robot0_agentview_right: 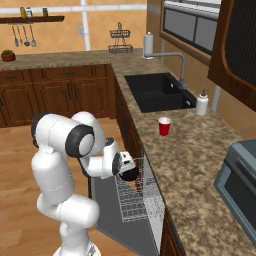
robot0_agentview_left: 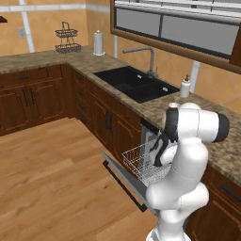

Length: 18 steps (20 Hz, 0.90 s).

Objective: Pick up the cup and bowl from the counter, place them in the dishwasher, and close the dishwasher door.

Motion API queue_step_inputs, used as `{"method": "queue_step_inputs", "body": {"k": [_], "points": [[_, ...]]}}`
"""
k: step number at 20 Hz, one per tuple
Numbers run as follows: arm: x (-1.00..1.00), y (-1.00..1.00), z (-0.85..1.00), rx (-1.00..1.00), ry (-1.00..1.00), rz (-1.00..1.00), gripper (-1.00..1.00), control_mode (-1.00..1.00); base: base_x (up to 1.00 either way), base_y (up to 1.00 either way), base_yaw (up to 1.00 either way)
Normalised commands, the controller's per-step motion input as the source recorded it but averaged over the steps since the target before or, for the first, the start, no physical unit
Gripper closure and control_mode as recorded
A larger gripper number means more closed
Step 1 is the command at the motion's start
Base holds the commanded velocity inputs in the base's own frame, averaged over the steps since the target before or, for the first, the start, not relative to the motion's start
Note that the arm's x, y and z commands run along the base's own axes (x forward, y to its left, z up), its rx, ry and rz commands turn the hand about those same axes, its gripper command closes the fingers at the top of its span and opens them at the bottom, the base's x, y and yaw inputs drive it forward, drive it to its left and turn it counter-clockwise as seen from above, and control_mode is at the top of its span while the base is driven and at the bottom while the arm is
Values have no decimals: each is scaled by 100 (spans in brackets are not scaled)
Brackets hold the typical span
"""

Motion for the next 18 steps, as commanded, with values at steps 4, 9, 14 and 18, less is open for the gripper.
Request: {"method": "queue_step_inputs", "body": {"k": [4, 9, 14, 18], "points": [[64, 0, -86, 0, 1, -7, 100, -100, 0, 0, 0], [42, -14, -80, 0, 0, -7, 100, -100, 0, 0, 0], [1, -35, -83, 0, 0, -9, 100, -100, 0, 0, 0], [0, -26, -76, 0, 0, -7, 100, -100, 0, 0, 0]]}}
